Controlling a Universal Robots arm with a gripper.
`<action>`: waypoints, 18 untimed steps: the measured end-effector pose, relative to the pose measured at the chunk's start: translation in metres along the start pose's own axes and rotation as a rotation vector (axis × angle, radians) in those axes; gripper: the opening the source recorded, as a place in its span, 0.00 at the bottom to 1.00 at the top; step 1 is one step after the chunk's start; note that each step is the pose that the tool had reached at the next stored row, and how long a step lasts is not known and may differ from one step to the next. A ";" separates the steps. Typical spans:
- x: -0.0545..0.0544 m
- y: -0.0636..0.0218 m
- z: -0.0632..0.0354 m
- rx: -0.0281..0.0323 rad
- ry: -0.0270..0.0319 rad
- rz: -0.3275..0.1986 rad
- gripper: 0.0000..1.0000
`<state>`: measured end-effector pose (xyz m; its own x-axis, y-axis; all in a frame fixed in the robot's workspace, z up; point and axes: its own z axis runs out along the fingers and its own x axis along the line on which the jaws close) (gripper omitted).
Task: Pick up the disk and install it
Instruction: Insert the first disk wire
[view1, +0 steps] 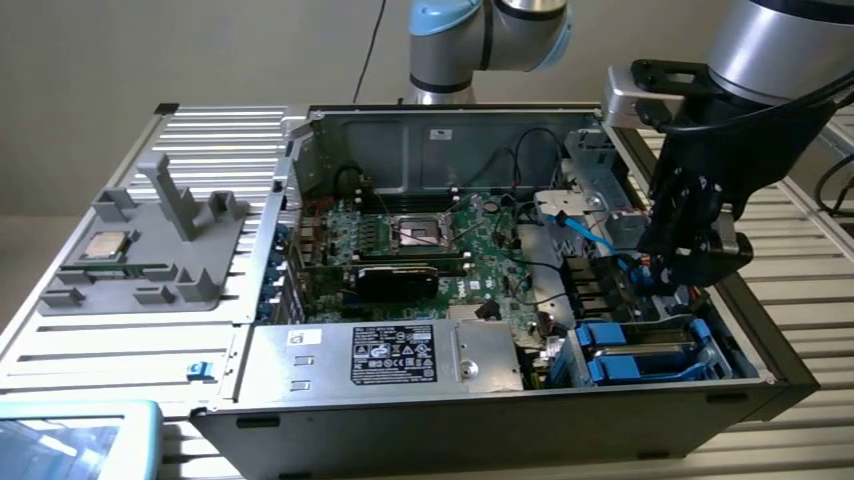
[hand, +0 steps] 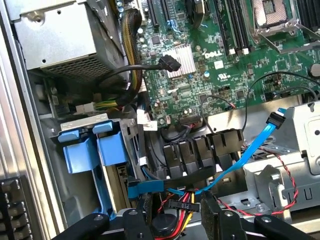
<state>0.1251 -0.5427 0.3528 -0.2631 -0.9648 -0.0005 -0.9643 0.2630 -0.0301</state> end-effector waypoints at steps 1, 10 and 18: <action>0.000 0.0001 0.0001 0.0018 -0.0014 0.006 0.52; 0.000 0.0031 0.0049 0.0218 -0.0097 0.060 0.52; 0.000 0.0082 0.0058 0.0401 -0.0164 0.086 0.50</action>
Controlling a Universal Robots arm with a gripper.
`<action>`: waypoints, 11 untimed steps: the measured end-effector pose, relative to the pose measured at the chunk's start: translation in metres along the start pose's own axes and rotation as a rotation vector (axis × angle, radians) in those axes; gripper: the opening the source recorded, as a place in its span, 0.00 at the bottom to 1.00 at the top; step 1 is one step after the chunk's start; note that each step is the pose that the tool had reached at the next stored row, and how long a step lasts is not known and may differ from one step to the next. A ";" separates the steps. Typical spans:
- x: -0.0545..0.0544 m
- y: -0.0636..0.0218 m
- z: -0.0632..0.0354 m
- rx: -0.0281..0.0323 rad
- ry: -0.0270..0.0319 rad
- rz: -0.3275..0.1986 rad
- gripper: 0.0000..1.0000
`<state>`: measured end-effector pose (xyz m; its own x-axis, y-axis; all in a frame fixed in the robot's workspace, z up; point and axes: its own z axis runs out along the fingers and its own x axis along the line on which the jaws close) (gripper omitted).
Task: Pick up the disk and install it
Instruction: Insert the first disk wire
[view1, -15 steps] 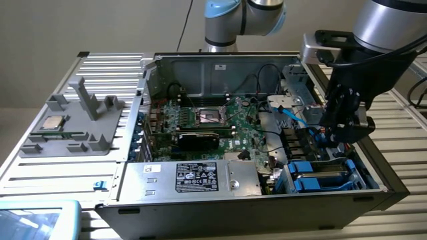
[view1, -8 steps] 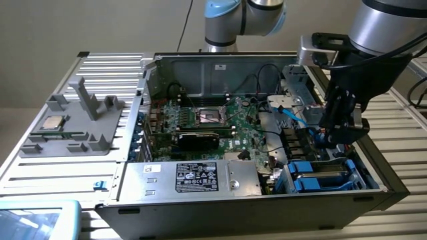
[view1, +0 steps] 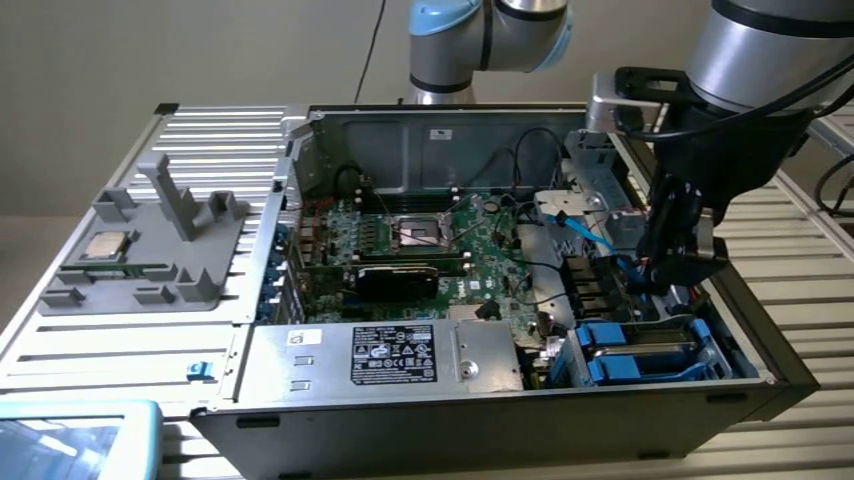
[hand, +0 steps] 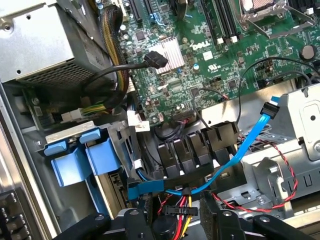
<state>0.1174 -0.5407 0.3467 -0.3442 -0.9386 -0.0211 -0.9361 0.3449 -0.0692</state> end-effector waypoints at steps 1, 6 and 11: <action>0.000 0.0005 -0.0001 0.0032 -0.0010 0.001 0.43; 0.000 0.0009 -0.0001 0.0076 -0.0027 0.001 0.35; -0.005 0.0032 -0.0008 0.0175 -0.0023 0.001 0.35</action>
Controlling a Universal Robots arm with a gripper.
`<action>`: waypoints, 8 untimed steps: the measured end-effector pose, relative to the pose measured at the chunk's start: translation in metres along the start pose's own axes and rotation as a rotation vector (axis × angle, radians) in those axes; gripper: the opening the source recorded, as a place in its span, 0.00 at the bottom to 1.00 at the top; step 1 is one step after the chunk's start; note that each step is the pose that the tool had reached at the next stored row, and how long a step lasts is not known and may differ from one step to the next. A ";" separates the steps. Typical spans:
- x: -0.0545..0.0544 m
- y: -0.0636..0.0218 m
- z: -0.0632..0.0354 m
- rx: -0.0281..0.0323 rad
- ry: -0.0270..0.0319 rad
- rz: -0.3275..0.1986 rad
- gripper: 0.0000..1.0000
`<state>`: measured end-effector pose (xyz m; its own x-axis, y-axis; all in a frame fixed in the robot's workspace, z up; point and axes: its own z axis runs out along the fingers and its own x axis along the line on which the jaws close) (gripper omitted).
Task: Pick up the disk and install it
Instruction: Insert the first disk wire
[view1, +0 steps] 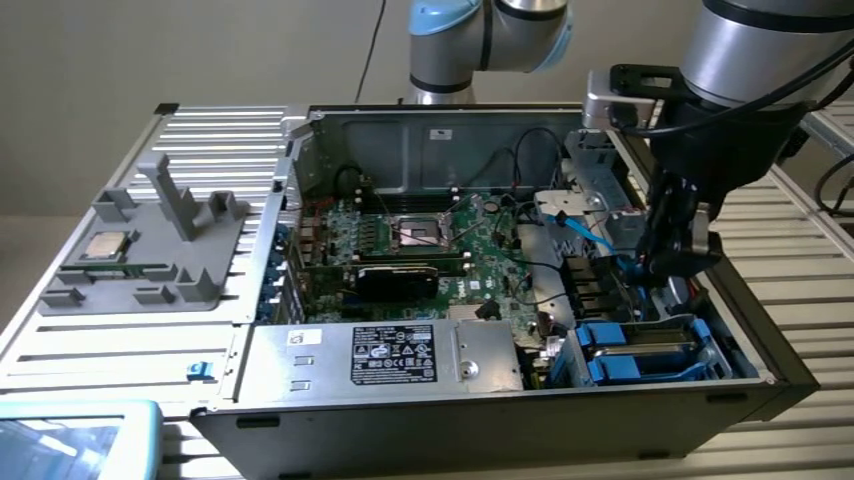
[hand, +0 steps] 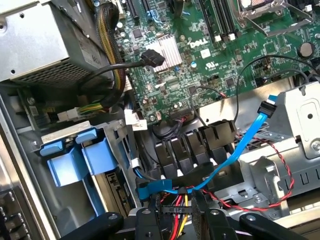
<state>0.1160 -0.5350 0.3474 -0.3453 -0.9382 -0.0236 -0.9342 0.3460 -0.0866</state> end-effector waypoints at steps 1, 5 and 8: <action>-0.002 0.0009 -0.0005 0.0053 0.0021 0.000 0.35; -0.004 0.0045 -0.0017 0.0299 0.0330 -0.004 0.35; -0.003 0.0084 -0.0025 0.0465 0.0559 -0.006 0.35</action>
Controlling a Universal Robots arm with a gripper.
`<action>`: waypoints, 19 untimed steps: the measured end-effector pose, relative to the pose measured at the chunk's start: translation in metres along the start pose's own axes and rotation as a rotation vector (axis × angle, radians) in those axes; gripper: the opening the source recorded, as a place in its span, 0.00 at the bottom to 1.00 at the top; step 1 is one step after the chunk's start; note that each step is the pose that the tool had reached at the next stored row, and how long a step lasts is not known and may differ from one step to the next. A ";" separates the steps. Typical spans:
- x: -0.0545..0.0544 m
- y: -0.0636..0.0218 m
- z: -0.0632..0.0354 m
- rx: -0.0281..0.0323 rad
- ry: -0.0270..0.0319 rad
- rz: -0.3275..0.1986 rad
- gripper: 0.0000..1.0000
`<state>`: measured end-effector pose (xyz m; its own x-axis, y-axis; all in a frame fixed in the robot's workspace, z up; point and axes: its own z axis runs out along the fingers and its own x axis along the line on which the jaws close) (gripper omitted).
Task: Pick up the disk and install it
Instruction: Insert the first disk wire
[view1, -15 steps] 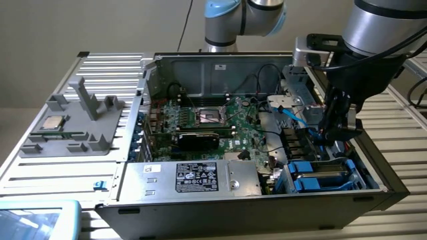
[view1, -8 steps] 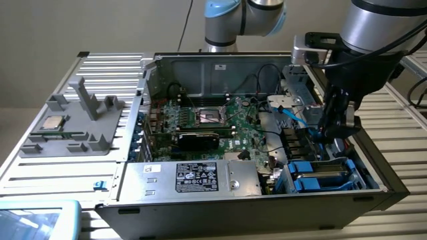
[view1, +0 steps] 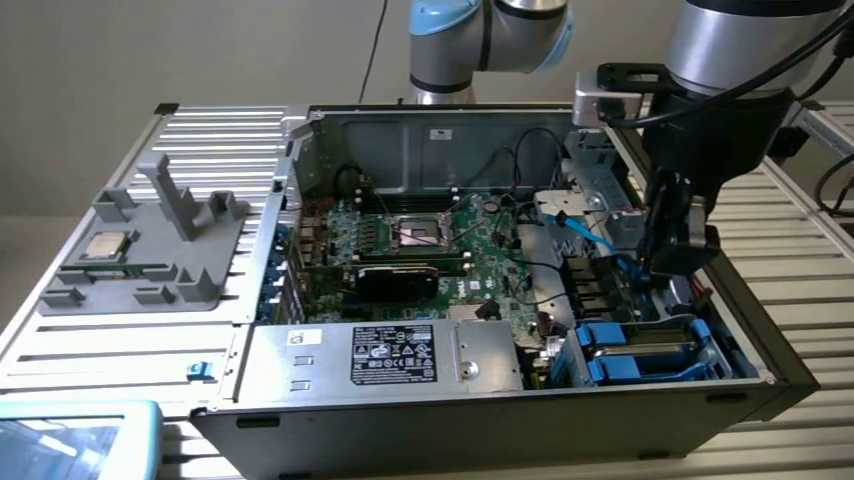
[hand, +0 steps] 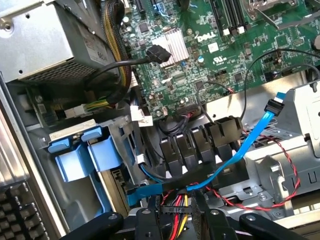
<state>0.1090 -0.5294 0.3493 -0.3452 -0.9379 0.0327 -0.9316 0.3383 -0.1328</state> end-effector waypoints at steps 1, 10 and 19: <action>0.000 0.0013 -0.0003 0.0053 0.0055 -0.001 0.35; 0.005 0.0145 -0.0019 0.0442 0.0228 0.000 0.35; 0.006 0.0187 0.0030 0.0482 0.0326 0.023 0.35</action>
<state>0.0898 -0.5290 0.3440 -0.3712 -0.9265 0.0612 -0.9170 0.3554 -0.1814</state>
